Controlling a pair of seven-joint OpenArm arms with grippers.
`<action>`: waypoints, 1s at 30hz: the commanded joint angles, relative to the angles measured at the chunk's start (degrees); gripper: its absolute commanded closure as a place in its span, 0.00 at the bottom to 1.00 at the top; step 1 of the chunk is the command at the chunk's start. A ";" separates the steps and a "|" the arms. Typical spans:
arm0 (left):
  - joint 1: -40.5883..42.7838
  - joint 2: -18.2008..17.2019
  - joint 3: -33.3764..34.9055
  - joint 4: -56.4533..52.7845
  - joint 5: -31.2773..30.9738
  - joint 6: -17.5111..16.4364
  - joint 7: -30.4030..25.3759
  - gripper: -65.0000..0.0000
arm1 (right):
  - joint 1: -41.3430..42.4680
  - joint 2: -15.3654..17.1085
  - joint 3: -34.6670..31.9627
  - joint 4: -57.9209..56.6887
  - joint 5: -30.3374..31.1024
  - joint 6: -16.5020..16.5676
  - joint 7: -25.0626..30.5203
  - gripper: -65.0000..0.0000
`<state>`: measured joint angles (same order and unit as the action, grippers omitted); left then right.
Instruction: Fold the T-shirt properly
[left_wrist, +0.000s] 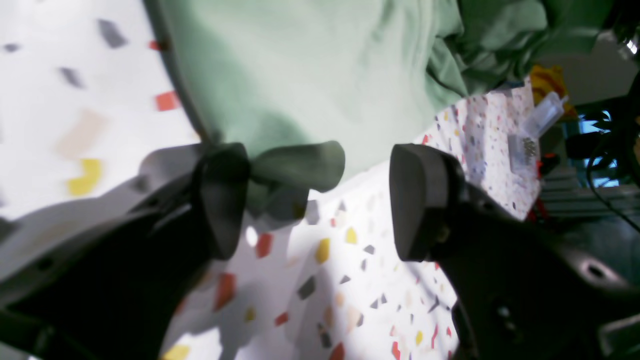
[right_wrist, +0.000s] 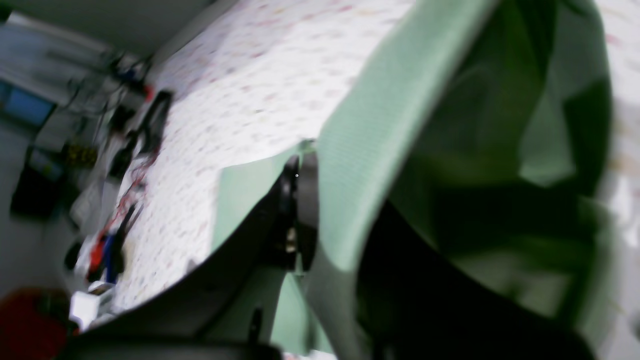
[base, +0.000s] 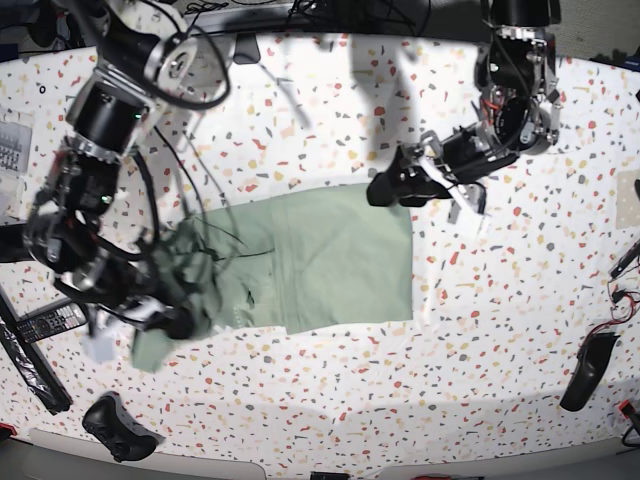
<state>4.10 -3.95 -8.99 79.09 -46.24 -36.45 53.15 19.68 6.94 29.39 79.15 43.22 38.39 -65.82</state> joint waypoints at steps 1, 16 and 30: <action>-0.63 0.33 0.09 0.96 -0.24 -0.20 -0.09 0.37 | 1.73 -0.26 -1.75 2.21 2.01 0.33 1.20 1.00; -0.61 0.59 0.09 0.96 -0.26 -0.20 -0.07 0.37 | 1.75 -12.83 -24.13 4.63 1.53 -2.91 1.22 1.00; -0.61 0.59 0.09 0.96 -0.28 -0.22 0.15 0.37 | 0.79 -15.94 -27.32 4.61 -5.92 -2.86 1.51 1.00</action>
<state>4.12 -3.36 -8.99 79.09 -46.09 -36.45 53.80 18.74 -8.60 2.26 82.63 35.79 35.33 -65.65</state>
